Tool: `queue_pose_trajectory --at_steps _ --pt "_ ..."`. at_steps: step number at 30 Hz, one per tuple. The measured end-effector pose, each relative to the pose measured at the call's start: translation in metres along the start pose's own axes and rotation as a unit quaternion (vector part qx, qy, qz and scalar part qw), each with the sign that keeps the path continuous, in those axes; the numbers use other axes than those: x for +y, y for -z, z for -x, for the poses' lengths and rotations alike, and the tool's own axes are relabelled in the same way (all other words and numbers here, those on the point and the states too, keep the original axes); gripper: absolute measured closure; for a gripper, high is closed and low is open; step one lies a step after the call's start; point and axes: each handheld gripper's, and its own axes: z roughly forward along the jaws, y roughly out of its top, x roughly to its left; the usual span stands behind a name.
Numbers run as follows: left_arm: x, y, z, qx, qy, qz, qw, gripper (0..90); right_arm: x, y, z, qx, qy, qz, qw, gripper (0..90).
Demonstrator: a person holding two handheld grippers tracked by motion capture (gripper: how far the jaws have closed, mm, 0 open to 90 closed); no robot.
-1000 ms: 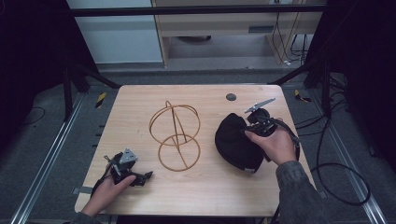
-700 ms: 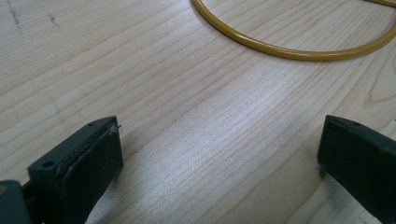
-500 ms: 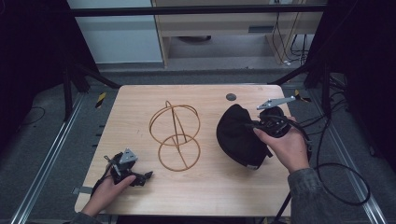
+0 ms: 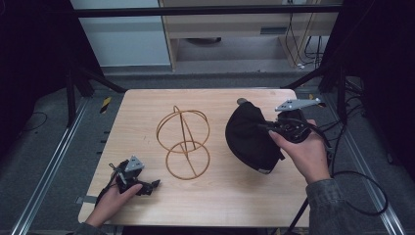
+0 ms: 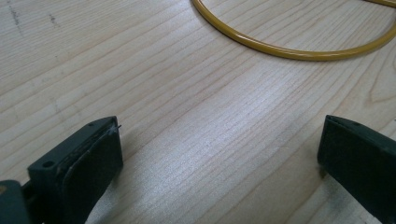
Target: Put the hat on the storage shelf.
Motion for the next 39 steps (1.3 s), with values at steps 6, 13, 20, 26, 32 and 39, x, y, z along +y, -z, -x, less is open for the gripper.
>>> queue_pose_trajectory --at_steps 6,13,20,26,32,39 --pt "0.000 0.000 0.000 0.000 0.000 0.000 1.0000 0.0 0.006 0.005 -0.003 0.004 0.001 0.015 0.9999 77.6" --pt "0.000 0.000 0.000 0.001 0.000 0.000 1.0000 0.0 0.014 0.014 -0.008 0.006 0.005 0.032 0.9994 77.7" --pt "0.000 0.000 0.000 0.000 0.000 0.000 1.0000 0.0 0.024 0.026 -0.013 0.007 0.015 0.048 0.9987 77.7" --pt "0.000 0.000 0.000 0.001 0.000 0.000 1.0000 0.0 0.030 0.033 -0.016 0.010 0.013 0.063 0.9979 77.7" --pt "0.000 0.000 0.000 0.002 0.001 0.001 1.0000 0.0 0.036 0.037 -0.018 0.011 0.010 0.077 0.9969 77.7" --pt "0.000 0.000 0.000 0.001 0.000 0.002 1.0000 0.0 0.046 0.042 -0.023 0.019 0.012 0.090 0.9957 77.7"
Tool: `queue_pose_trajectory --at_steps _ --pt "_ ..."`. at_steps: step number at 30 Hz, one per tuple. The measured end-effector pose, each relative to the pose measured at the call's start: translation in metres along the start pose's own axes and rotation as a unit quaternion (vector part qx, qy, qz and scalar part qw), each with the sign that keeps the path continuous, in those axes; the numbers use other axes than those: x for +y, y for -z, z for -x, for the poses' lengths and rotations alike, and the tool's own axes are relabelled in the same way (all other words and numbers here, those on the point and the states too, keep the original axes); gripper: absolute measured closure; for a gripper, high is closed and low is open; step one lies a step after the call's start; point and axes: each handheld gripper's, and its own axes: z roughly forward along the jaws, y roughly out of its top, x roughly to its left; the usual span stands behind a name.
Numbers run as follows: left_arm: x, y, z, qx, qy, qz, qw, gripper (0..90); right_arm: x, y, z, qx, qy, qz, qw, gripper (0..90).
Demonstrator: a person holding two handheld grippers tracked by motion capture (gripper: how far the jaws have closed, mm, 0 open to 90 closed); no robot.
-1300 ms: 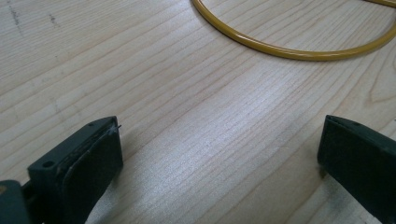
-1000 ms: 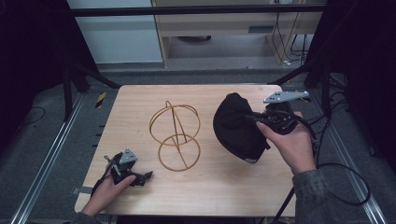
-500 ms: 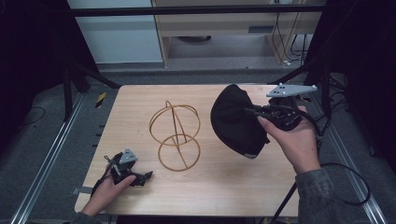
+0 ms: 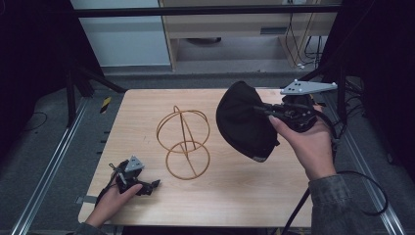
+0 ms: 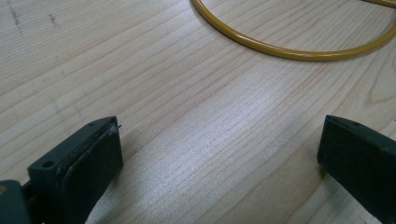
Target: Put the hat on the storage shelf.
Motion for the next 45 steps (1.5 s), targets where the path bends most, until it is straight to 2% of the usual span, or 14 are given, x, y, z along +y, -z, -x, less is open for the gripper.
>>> queue_pose_trajectory --at_steps 11,24,38,45 --pt "0.000 0.000 0.000 0.000 0.000 0.000 1.0000 0.0 0.017 0.002 -0.009 0.013 0.008 0.016 0.9998 77.7" --pt "0.000 0.000 0.000 0.000 0.000 -0.001 1.0000 0.0 0.035 -0.008 -0.023 0.030 0.021 0.026 0.9990 77.7" --pt "0.000 0.000 0.000 0.001 0.001 0.001 1.0000 0.0 0.063 -0.038 -0.042 0.048 0.036 0.014 0.9981 77.6" --pt "0.000 0.000 0.001 0.001 0.001 0.002 1.0000 0.0 0.074 -0.051 -0.051 0.049 0.042 0.004 0.9979 77.6"
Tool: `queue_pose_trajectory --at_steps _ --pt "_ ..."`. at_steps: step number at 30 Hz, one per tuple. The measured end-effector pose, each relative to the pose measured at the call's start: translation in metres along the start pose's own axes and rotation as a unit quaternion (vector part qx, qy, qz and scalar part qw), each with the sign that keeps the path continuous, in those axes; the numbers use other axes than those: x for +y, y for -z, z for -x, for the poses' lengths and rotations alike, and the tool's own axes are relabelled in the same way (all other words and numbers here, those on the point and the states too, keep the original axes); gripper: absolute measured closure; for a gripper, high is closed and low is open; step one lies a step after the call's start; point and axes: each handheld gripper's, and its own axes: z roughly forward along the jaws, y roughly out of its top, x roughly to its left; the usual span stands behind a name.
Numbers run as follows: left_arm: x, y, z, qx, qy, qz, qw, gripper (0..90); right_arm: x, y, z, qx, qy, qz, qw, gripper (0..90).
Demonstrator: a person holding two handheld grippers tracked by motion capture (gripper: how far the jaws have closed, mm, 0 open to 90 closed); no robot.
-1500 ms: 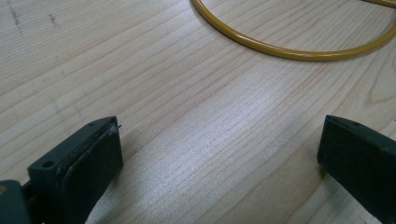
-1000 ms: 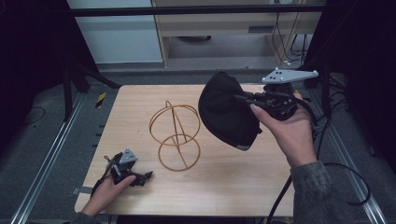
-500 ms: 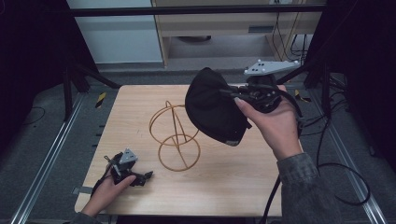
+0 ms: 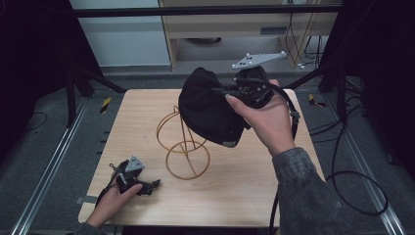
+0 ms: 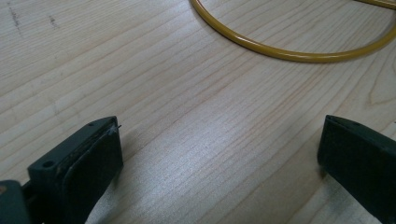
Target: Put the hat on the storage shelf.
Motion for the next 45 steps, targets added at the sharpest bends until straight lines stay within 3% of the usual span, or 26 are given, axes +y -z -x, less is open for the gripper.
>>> queue_pose_trajectory --at_steps 17,20,21,27,45 --pt "0.002 -0.002 0.001 -0.003 -0.003 -0.001 1.0000 0.0 0.022 -0.038 -0.023 0.024 0.020 -0.024 0.9992 77.1" --pt "0.002 -0.002 0.001 -0.003 -0.003 -0.001 1.0000 0.0 0.023 -0.042 -0.025 0.023 0.020 -0.027 0.9991 77.1" --pt "0.002 -0.002 0.001 -0.003 -0.003 -0.001 1.0000 0.0 0.022 -0.049 -0.028 0.022 0.026 -0.042 0.9985 77.0" --pt "0.002 -0.002 0.000 -0.004 -0.004 -0.002 1.0000 0.0 0.025 -0.063 -0.034 0.031 0.030 -0.047 0.9980 76.8" --pt "0.003 -0.002 0.000 -0.005 -0.005 -0.003 1.0000 0.0 0.037 -0.080 -0.038 0.040 0.034 -0.070 0.9962 76.2"
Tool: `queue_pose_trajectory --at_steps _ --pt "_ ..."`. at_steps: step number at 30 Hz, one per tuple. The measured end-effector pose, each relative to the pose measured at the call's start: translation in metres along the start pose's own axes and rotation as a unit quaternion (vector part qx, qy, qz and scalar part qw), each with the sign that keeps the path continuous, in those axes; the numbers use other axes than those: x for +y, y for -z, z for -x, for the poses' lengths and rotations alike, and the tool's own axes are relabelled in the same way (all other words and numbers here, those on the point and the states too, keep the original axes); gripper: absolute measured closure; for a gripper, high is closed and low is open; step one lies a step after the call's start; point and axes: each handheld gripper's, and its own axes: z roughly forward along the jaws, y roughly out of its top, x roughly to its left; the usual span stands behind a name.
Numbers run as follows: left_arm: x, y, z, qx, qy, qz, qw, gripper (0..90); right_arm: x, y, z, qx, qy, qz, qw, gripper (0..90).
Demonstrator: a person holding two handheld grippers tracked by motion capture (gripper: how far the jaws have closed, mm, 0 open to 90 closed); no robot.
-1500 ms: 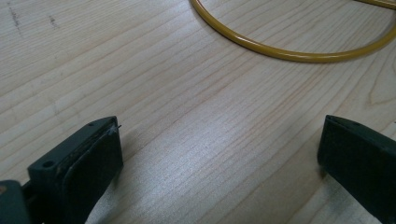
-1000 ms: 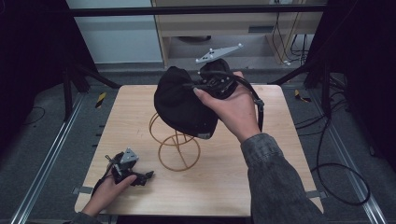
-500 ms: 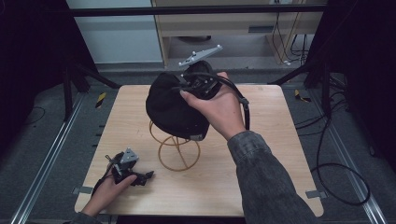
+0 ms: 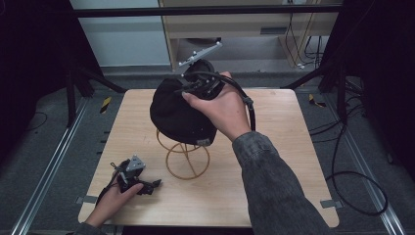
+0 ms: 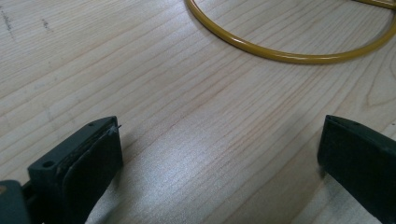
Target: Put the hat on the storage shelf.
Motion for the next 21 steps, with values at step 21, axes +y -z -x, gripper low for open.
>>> queue_pose_trajectory --at_steps 21 --pt "0.000 0.000 0.000 0.000 0.000 0.000 1.0000 0.0 0.003 -0.027 -0.004 -0.003 0.017 -0.061 0.9980 73.9"
